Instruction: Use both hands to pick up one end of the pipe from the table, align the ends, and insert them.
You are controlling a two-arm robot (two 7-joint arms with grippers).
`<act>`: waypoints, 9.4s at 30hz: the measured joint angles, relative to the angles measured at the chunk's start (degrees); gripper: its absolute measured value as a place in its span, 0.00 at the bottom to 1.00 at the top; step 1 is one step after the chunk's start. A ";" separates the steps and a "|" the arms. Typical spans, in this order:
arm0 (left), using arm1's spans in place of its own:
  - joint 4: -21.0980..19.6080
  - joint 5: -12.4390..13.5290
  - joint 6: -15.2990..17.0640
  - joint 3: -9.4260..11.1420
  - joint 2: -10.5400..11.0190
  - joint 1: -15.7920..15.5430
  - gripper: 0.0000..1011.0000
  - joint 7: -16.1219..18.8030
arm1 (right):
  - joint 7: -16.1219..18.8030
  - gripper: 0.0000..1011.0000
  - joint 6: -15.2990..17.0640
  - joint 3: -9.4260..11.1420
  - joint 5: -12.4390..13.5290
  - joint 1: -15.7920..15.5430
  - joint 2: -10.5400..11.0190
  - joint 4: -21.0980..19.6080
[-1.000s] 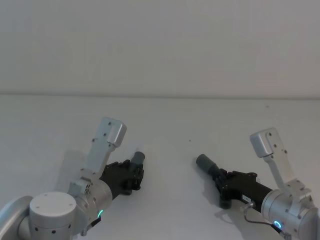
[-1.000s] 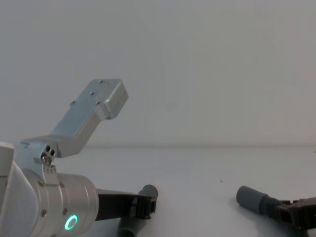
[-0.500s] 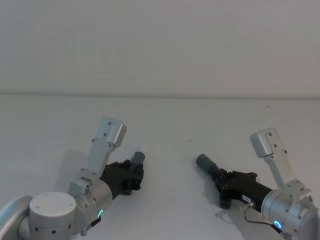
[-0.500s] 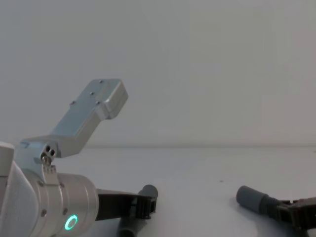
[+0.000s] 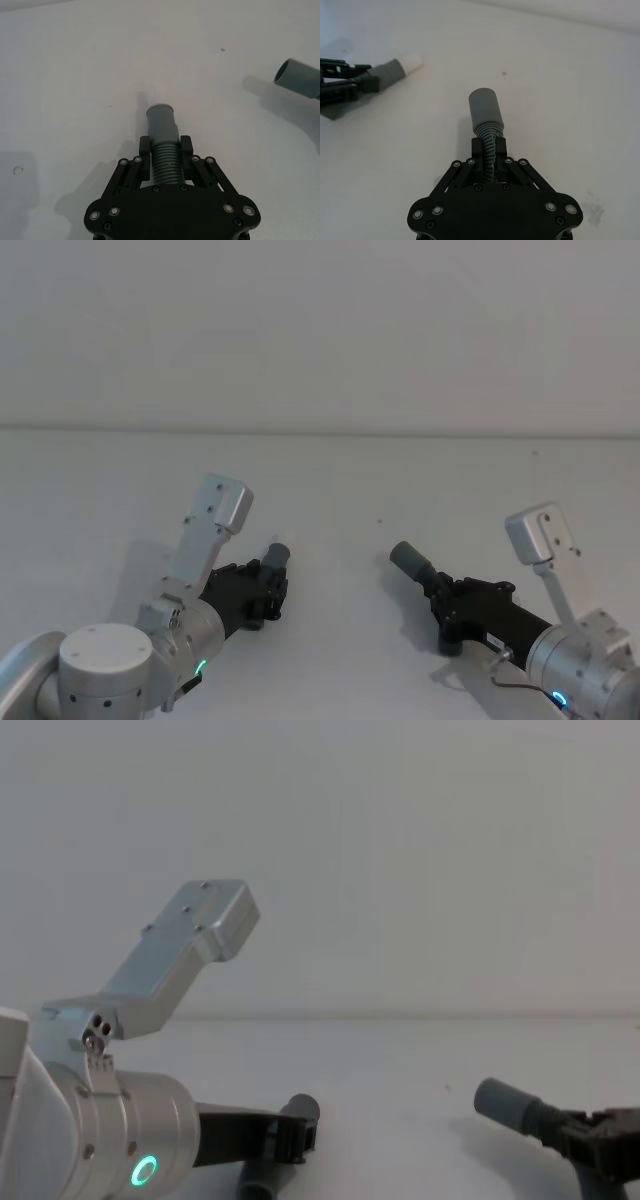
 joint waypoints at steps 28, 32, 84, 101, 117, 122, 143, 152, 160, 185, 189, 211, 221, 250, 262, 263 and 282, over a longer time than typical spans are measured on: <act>-3.32 2.37 2.53 1.15 3.88 -1.68 0.33 -2.47 | 13.61 0.12 -27.96 2.09 0.51 -2.28 9.15 1.30; -4.67 2.95 3.29 1.39 5.71 -2.39 0.33 -3.79 | 15.89 0.12 -31.42 2.30 1.16 -2.12 10.37 2.24; -10.06 -7.95 -11.02 0.00 26.41 -7.61 0.33 -38.91 | 23.32 0.12 -55.11 0.42 -3.69 -2.19 15.55 7.40; -10.70 -12.11 -8.51 1.26 29.85 -9.98 0.33 -45.95 | 28.96 0.12 -64.13 0.31 0.64 -0.17 16.78 10.67; -10.53 -14.37 -7.12 2.57 30.79 -12.34 0.33 -49.28 | 31.34 0.12 -66.21 -0.33 1.25 0.47 17.52 11.02; -10.30 -14.85 -6.96 3.02 30.85 -12.92 0.33 -49.99 | 30.87 0.12 -66.09 -0.52 -0.33 0.49 17.39 10.83; -9.66 -16.59 -6.44 4.25 31.90 -13.79 0.33 -51.15 | 28.07 0.12 -62.60 -1.11 -2.75 0.70 16.89 9.65; -9.41 -17.30 -6.20 4.18 32.65 -13.46 0.33 -50.52 | 28.32 0.12 -61.87 -1.32 -1.24 1.04 17.01 9.70; -8.77 -17.54 -6.19 4.56 32.70 -13.90 0.33 -50.37 | 29.00 0.12 -61.49 -1.46 -0.11 1.28 17.16 9.82; -6.93 -18.33 -7.32 6.80 32.14 -15.91 0.33 -50.93 | 29.06 0.12 -60.72 -1.55 0.25 1.55 17.36 9.60; -6.89 -18.52 -7.38 6.97 32.17 -15.99 0.33 -50.84 | 29.06 0.12 -60.70 -1.61 0.24 1.56 17.39 9.57; -7.23 -19.69 -7.71 7.64 32.82 -15.88 0.33 -49.74 | 29.19 0.12 -61.19 -2.36 -0.41 1.95 17.42 10.13; -7.15 -20.20 -8.18 8.17 32.96 -15.87 0.33 -49.54 | 29.13 0.12 -61.21 -2.68 -0.57 2.24 17.15 10.24; -6.10 -21.35 -8.55 9.50 33.35 -16.93 0.33 -49.38 | 29.84 0.12 -62.92 -4.00 -1.38 3.28 17.64 10.39; -5.99 -21.47 -8.62 9.66 33.42 -17.06 0.33 -49.30 | 29.91 0.12 -63.25 -4.19 -1.59 3.39 17.76 10.37; -5.98 -21.48 -8.63 9.66 33.43 -17.06 0.33 -49.30 | 29.92 0.12 -63.28 -4.20 -1.60 3.40 17.77 10.37; -5.91 -21.55 -8.63 9.73 33.45 -17.15 0.33 -49.27 | 29.96 0.11 -63.44 -4.29 -1.71 3.47 17.85 10.37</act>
